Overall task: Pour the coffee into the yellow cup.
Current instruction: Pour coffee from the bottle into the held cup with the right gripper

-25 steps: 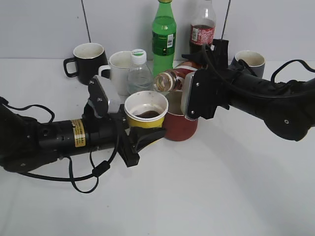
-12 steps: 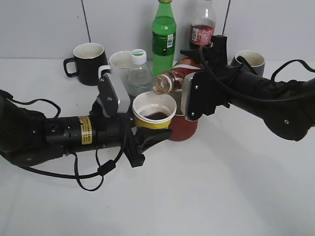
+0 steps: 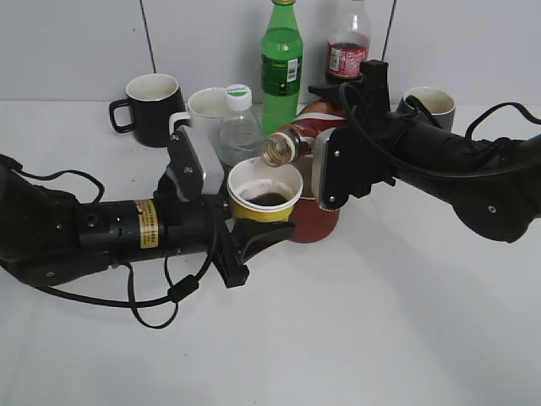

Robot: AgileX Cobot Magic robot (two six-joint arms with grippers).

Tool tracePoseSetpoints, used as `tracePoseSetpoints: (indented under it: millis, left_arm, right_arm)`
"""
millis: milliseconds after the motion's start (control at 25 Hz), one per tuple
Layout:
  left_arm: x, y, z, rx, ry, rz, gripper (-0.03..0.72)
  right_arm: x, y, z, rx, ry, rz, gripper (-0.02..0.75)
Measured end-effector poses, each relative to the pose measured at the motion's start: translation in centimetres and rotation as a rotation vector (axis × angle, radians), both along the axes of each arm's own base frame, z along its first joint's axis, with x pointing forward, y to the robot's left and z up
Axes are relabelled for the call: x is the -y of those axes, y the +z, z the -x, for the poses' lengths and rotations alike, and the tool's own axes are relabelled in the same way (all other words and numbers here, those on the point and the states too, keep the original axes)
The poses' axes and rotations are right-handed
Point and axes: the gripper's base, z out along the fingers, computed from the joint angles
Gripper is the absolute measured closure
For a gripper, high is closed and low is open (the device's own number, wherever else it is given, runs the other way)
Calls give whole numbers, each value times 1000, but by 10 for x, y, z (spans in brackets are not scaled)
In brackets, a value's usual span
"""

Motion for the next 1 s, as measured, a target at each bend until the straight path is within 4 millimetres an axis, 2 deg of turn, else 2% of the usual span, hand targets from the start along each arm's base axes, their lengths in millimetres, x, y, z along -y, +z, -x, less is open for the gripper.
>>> tracePoseSetpoints:
  millis: [1000]
  left_arm:
    - [0, 0, 1, 2, -9, -3, 311]
  right_arm:
    - [0, 2, 0, 82, 18, 70, 234]
